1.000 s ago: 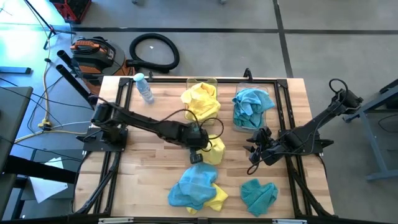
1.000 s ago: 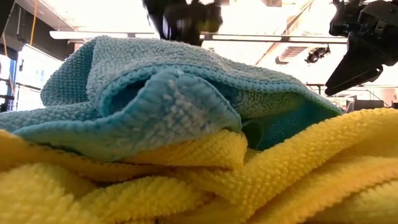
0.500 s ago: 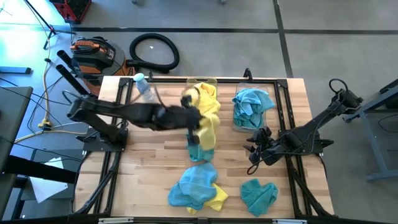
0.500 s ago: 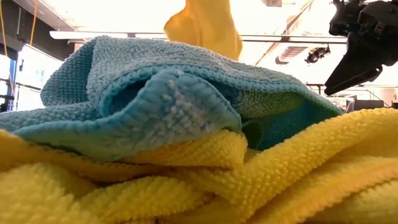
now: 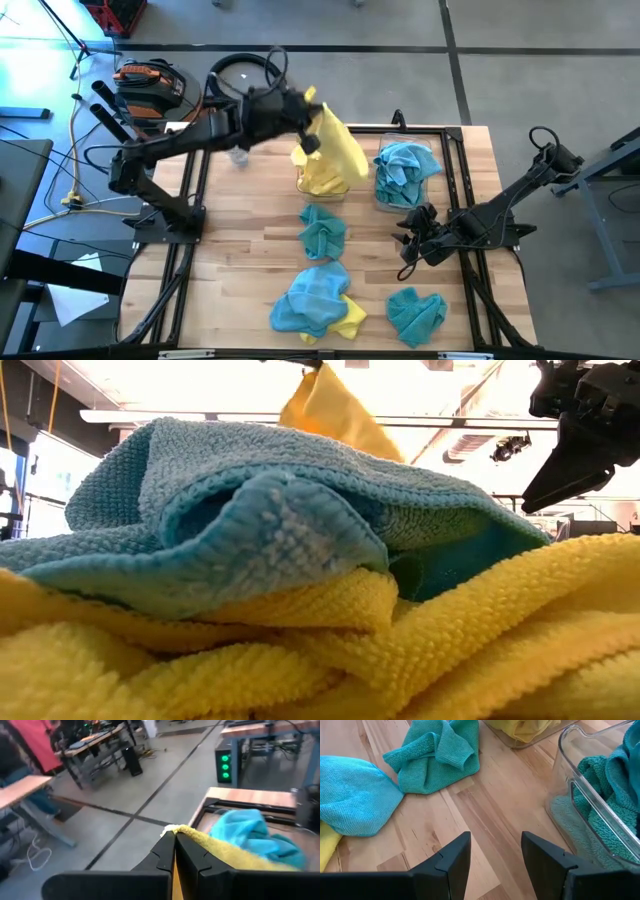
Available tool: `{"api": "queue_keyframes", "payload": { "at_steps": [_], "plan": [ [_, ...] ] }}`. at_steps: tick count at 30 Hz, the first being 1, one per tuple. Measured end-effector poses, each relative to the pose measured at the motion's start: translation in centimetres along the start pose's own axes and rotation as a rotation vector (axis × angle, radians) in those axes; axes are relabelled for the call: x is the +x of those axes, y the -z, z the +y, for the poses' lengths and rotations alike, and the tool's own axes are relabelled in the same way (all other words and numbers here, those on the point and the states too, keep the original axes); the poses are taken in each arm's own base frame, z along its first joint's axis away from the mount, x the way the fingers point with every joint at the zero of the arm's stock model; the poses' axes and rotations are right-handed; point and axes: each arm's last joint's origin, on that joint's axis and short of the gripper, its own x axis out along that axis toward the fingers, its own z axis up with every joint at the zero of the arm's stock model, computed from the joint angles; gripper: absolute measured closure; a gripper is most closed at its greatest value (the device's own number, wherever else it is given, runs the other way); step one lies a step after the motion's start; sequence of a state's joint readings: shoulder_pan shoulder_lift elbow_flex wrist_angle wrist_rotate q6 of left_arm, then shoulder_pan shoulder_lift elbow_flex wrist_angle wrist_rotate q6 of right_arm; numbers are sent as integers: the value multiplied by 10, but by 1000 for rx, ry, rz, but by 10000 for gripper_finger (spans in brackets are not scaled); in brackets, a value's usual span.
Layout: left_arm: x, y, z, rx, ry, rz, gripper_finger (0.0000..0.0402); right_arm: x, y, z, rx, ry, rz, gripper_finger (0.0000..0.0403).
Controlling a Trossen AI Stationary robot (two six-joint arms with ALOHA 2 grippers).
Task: Sort microfiber towel by color & place in baskets
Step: Put the yellow towel into the left transparent bin
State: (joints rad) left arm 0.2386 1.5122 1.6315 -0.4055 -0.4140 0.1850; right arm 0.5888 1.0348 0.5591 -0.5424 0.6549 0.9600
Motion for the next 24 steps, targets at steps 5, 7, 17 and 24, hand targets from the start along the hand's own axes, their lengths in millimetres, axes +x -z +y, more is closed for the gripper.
{"api": "queue_keyframes", "payload": {
  "at_steps": [5,7,17,24],
  "plan": [
    [33,18,26,-47,-9,67,401,0,0,0,0,1,0,231],
    [49,28,32,-53,3,101,401,0,0,0,0,1,0,231],
    [124,85,15,-140,431,239,401,0,1,-2,-12,14,8,231],
    [161,136,21,-131,131,485,401,0,1,-2,-12,15,9,231]
  ]
}}
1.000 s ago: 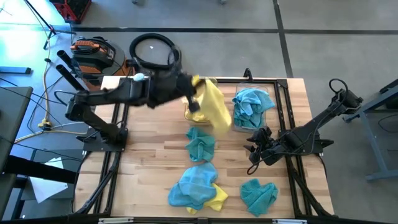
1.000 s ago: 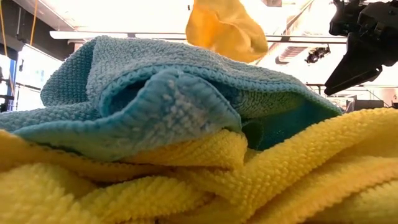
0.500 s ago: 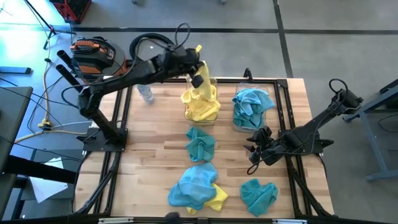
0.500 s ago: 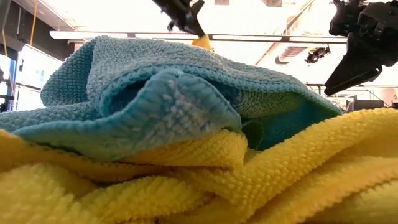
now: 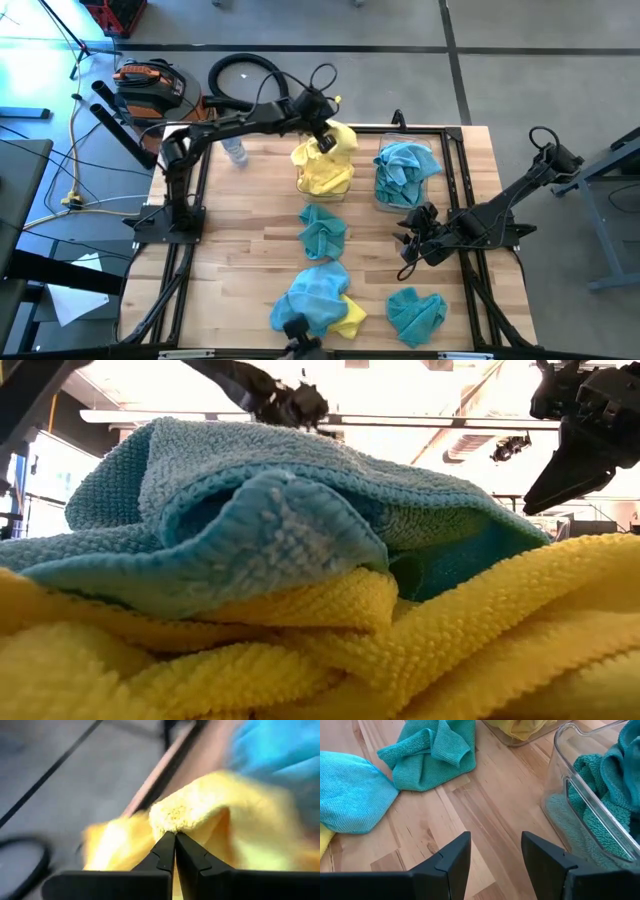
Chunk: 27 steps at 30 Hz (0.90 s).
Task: Sort microfiber towel by color & place in baskets
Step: Put the yellow towel into the left transparent bin
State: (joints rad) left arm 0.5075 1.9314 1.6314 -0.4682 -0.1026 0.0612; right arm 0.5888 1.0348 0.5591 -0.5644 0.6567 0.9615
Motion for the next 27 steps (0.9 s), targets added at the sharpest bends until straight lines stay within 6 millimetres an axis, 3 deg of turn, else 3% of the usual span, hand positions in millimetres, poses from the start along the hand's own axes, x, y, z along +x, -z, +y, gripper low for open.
{"api": "queue_keyframes", "payload": {
  "at_steps": [4,11,15,22,27],
  "plan": [
    [23,11,10,-16,2,56,401,0,0,0,-2,4,-4,231],
    [55,27,5,-2,80,111,400,0,0,-1,-7,22,-19,231],
    [70,37,1,-13,85,155,378,0,1,-2,-9,31,-13,231],
    [84,47,-1,-38,69,194,308,0,1,-3,-11,34,-12,231],
    [81,46,-1,-39,37,194,290,0,1,-3,-13,36,-11,231]
  ]
}}
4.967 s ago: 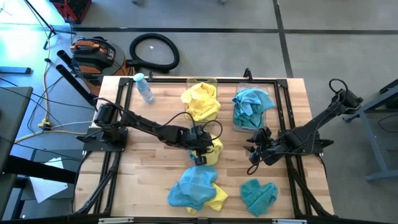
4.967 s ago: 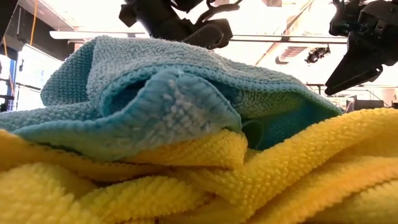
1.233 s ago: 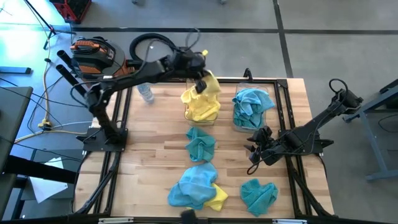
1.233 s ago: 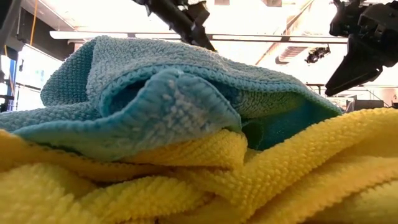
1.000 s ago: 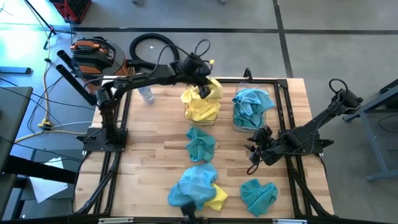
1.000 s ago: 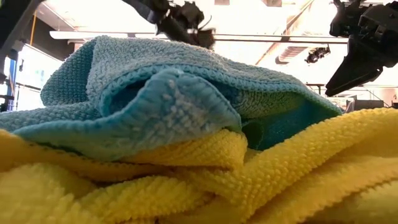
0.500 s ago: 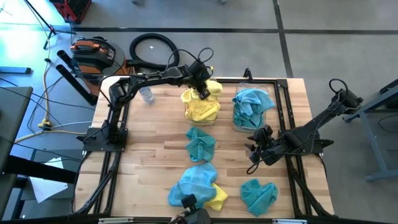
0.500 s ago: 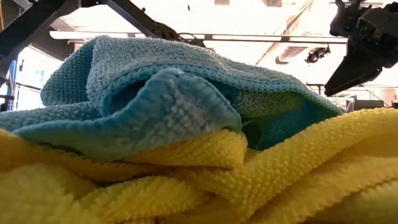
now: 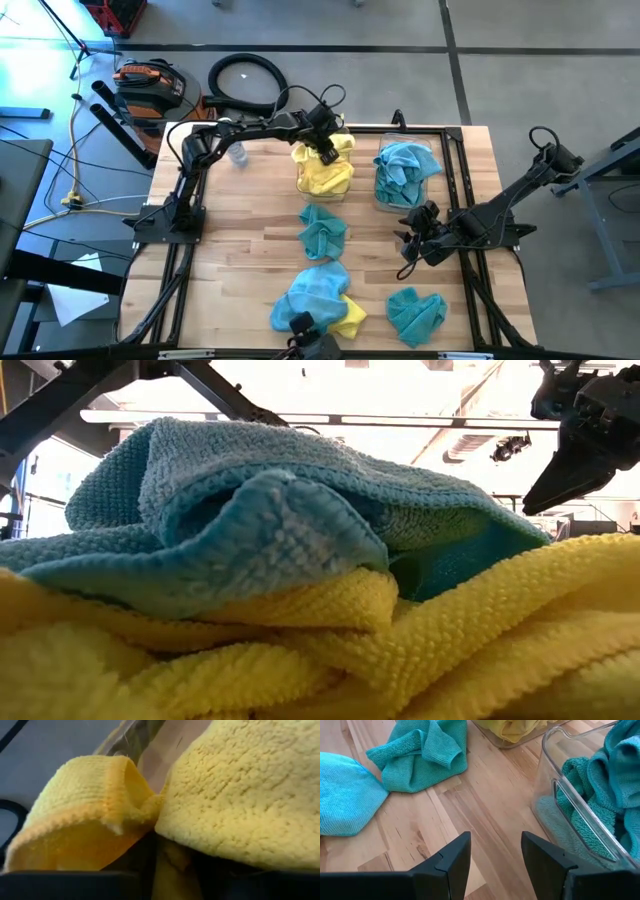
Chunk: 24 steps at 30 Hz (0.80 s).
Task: Sort microfiber towel by color & place in baskets
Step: Put the yellow towel into the left transparent bin
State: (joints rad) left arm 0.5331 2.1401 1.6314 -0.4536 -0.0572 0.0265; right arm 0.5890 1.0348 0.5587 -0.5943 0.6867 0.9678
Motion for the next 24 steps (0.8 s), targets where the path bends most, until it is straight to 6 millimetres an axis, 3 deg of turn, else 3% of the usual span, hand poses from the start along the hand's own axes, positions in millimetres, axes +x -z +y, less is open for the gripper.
{"api": "queue_keyframes", "payload": {
  "at_steps": [16,24],
  "plan": [
    [-69,-18,5,-32,-18,-86,289,0,0,0,0,0,1,231],
    [-83,-24,2,-98,20,-146,289,0,0,0,-1,0,1,231]
  ]
}}
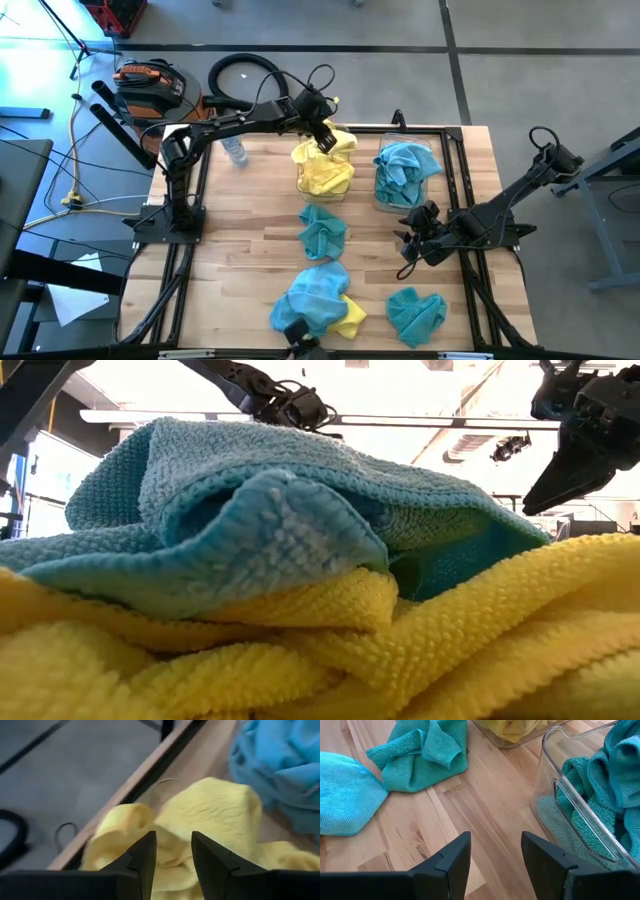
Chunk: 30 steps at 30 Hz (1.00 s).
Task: Sort microfiber towel by color & place in baskets
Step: Put the yellow towel into the left transparent bin
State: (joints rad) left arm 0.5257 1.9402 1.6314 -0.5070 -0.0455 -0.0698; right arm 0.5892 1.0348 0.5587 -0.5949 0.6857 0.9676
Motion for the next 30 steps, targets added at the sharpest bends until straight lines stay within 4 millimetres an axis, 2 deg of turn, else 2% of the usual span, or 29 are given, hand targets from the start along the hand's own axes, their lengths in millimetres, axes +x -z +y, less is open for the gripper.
{"api": "queue_keyframes", "payload": {
  "at_steps": [6,11,17,26,30],
  "plan": [
    [9,4,-22,55,111,6,289,0,0,0,-3,0,0,231],
    [23,11,-36,139,75,20,289,0,0,0,0,0,0,231],
    [47,26,-27,115,-55,117,289,0,0,0,0,0,0,231],
    [74,41,-16,56,-7,188,289,0,0,0,0,0,0,231],
    [75,42,-16,56,-2,197,289,0,0,0,1,0,0,231]
  ]
}}
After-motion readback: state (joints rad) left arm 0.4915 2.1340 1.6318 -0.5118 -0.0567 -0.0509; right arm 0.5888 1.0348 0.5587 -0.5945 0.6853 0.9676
